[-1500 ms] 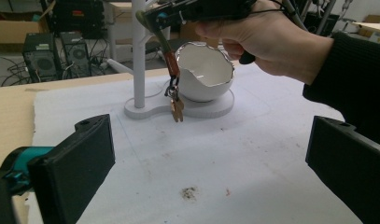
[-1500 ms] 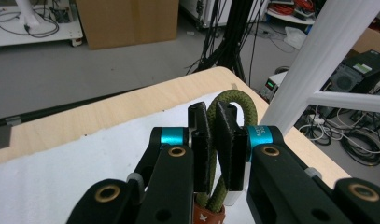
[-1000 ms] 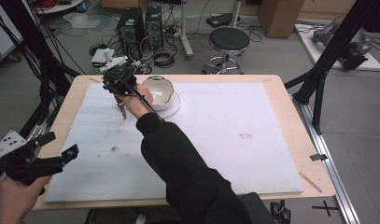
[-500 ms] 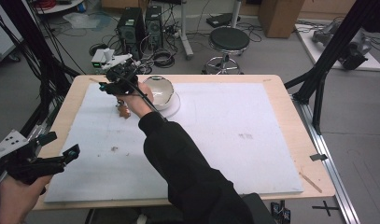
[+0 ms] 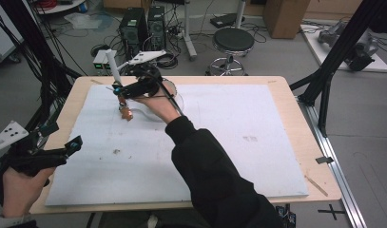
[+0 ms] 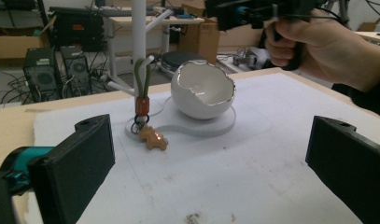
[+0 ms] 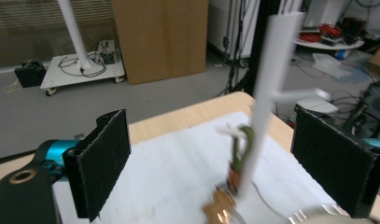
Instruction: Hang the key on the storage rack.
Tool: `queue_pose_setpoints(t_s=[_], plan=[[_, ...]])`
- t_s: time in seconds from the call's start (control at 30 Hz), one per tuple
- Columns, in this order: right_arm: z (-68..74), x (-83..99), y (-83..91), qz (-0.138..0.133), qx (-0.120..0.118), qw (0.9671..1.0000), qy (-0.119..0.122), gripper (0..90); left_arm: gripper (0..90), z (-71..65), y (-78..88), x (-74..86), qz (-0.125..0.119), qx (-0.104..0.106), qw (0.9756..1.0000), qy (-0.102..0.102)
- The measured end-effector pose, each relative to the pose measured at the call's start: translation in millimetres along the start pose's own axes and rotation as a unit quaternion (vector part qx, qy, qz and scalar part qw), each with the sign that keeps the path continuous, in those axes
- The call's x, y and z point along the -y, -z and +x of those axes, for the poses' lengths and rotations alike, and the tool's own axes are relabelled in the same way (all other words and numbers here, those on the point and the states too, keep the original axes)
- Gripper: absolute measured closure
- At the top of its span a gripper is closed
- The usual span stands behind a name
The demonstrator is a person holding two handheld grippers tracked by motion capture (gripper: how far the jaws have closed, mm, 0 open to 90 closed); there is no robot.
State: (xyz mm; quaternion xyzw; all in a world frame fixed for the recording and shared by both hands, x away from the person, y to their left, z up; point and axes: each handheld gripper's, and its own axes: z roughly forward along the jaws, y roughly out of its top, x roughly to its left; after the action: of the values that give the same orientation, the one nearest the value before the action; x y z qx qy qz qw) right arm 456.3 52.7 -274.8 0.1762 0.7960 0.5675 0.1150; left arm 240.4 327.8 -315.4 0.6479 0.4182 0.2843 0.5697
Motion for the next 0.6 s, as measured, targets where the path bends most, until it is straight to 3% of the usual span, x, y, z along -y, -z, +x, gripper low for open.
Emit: queue_pose_setpoints(t_s=[0.2, 0.3, 0.47, 0.6], plan=[[-24.6, 12.5, 55.5, 0.02, 0.019, 0.9993, -0.025, 11.6, 1.7, 2.6, -17.3, -6.6, -0.001, 0.018, 0.9998, 0.0], [-36.2, 24.1, 89.5, 0.027, 0.029, 0.9988, -0.028, 11.6, 1.7, 3.8, -29.2, -9.6, 0.001, 0.024, 0.9997, -0.001], [-51.6, 49.7, 147.4, 0.061, 0.056, 0.9962, -0.027, 11.6, 1.7, 2.6, -50.4, -14.2, 0.004, 0.036, 0.9993, -0.004], [-60.5, 69.0, 191.5, 0.054, 0.082, 0.9942, -0.044, 11.6, 1.7, 2.8, -66.8, -14.5, 0.016, 0.033, 0.9993, -0.006]])
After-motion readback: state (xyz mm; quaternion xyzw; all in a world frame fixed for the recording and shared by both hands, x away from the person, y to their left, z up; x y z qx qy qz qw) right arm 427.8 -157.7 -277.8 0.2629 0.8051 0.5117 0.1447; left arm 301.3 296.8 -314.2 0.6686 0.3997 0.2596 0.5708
